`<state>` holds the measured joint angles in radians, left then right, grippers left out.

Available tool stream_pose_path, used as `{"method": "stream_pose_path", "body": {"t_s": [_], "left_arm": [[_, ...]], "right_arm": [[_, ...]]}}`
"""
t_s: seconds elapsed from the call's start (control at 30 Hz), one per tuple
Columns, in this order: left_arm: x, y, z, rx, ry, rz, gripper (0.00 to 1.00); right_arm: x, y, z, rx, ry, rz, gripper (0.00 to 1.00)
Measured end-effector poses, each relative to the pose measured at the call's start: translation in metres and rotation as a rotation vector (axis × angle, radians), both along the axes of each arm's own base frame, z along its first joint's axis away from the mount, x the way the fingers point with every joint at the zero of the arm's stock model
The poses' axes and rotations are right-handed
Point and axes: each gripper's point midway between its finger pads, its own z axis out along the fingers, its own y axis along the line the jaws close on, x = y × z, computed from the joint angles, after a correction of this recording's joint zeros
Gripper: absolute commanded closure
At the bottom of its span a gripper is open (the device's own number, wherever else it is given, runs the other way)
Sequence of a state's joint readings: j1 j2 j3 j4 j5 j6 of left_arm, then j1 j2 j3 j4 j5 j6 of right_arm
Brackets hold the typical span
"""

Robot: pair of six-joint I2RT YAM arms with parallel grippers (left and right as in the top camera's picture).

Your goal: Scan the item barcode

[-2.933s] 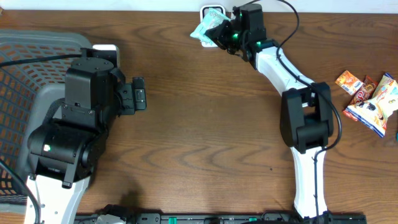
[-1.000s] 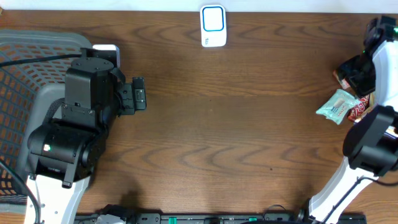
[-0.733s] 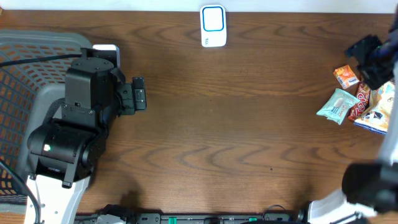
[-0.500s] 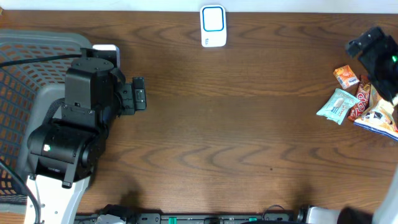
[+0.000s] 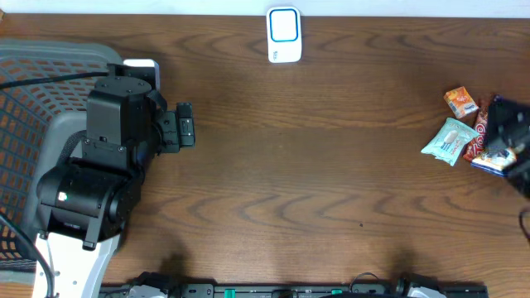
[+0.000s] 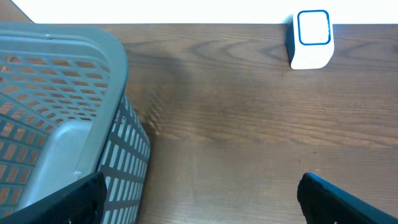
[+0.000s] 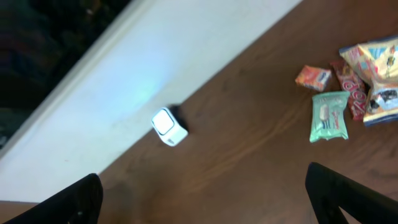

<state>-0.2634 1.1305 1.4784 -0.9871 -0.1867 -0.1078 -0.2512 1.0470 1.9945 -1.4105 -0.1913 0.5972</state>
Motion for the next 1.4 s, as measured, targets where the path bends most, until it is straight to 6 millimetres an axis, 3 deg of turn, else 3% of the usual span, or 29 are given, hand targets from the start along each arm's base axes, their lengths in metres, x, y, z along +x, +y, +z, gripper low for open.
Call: {"method": "stream_pose_path", "body": {"t_s": [0.33, 0.6, 0.77, 1.0, 1.4], "left_arm": [[0.000, 0.000, 0.000, 0.000, 0.000, 0.000, 0.02], [0.000, 0.000, 0.000, 0.000, 0.000, 0.000, 0.02], [0.000, 0.000, 0.000, 0.000, 0.000, 0.000, 0.02], [0.000, 0.000, 0.000, 0.000, 0.000, 0.000, 0.02], [0.000, 0.000, 0.000, 0.000, 0.000, 0.000, 0.02]], "right_arm": [[-0.055, 0.009, 0.006, -0.132, -0.062, 0.018, 0.01], [-0.075, 0.020, 0.009, -0.349, -0.203, 0.126, 0.01], [-0.082, 0.032, -0.004, -0.413, -0.360, 0.202, 0.01], [-0.053, 0.044, -0.037, -0.476, -0.566, 0.273, 0.01], [-0.007, 0.066, -0.124, -0.548, -0.755, 0.359, 0.01]]}}
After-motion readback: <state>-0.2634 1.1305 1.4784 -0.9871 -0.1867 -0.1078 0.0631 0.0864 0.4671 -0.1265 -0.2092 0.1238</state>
